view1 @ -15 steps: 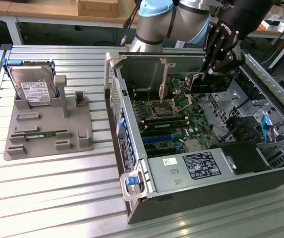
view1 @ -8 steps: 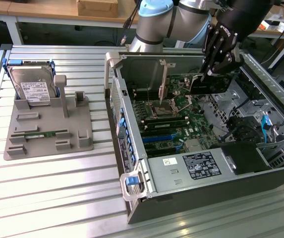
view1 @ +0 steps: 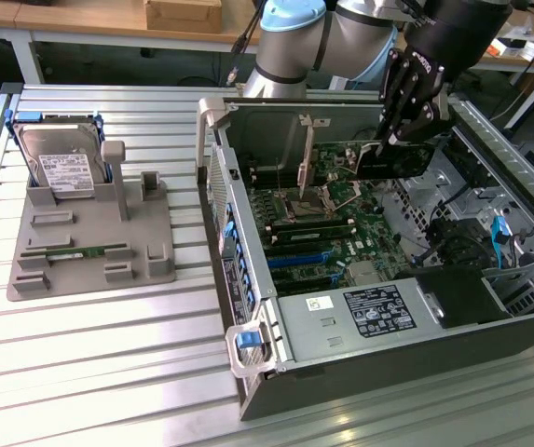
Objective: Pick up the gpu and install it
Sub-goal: 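Insert the gpu into the slot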
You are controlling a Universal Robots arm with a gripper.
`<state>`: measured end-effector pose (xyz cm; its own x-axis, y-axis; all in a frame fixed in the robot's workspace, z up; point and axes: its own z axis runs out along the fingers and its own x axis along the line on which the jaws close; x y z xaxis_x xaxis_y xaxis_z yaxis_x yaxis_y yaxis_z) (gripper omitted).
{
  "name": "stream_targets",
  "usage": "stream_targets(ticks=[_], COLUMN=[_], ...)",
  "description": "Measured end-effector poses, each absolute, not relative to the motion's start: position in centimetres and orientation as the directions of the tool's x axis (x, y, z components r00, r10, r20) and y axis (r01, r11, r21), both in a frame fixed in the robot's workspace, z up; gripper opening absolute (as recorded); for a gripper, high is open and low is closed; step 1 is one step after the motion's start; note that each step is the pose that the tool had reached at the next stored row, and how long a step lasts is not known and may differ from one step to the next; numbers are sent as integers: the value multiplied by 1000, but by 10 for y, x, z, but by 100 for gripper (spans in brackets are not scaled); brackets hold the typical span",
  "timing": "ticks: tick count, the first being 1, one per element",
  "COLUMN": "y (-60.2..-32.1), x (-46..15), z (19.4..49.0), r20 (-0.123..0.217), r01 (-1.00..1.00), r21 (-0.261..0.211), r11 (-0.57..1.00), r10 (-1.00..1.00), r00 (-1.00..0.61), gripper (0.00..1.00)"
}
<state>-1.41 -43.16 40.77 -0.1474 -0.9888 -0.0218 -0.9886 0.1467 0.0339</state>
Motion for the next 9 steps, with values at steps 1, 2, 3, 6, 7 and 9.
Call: stream_targets(ticks=[1, 2, 3, 6, 7, 9], y=[-432, -432, -432, -432, -432, -432], x=[-14, -14, -14, -14, -14, -14], z=[407, 407, 406, 405, 405, 404], r20=[-22, -22, -22, -22, -22, -22], r01=[-989, -989, -989, -989, -989, -989], r21=[34, 34, 34, 34, 34, 34], r11=[147, 147, 147, 147, 147, 147], r10=[-989, -989, -989, -989, -989, -989], r00=[-147, -147, -147, -147, -147, -147], gripper=[27, 27, 27, 27, 27, 27])
